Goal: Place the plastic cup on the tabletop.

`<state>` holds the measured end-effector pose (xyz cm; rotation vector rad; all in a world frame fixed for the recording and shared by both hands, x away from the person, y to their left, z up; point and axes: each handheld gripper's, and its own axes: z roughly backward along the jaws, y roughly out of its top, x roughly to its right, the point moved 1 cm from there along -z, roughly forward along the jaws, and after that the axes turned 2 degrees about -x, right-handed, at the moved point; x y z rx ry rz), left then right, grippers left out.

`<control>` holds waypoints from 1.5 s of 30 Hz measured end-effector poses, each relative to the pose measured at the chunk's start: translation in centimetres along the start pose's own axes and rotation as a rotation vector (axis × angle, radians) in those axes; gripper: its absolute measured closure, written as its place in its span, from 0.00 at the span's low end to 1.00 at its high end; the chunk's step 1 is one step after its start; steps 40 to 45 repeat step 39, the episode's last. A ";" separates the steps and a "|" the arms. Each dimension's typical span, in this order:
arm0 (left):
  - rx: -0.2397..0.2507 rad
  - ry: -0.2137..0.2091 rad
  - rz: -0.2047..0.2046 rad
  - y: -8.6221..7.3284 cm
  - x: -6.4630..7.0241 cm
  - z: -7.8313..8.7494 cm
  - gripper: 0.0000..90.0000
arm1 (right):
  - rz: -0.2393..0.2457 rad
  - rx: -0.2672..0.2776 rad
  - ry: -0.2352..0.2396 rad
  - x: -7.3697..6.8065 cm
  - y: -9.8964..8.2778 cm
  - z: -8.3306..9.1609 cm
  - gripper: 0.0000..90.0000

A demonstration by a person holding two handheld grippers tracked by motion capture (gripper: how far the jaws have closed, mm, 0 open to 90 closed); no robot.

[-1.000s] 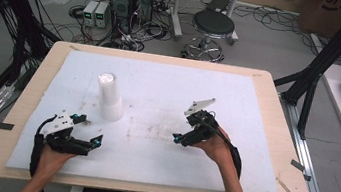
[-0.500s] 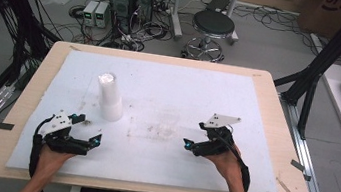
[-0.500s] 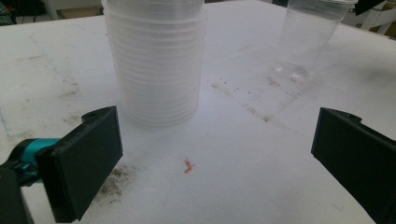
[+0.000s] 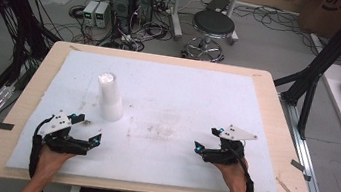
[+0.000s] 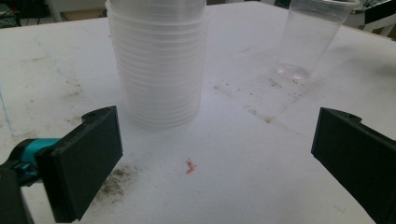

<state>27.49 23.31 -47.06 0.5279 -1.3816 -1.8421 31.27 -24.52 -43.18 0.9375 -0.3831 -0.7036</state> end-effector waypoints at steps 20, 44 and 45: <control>0.016 0.004 0.006 -0.1 -0.1 0.2 0.02 | -0.099 0.110 -0.087 1.5 -2.9 0.9 0.20; 0.041 0.003 0.011 -0.2 -0.1 0.4 0.02 | -0.077 0.137 -0.109 1.0 -3.3 0.5 0.20; 0.041 0.003 0.011 -0.2 -0.1 0.4 0.02 | -0.077 0.137 -0.109 1.0 -3.3 0.5 0.20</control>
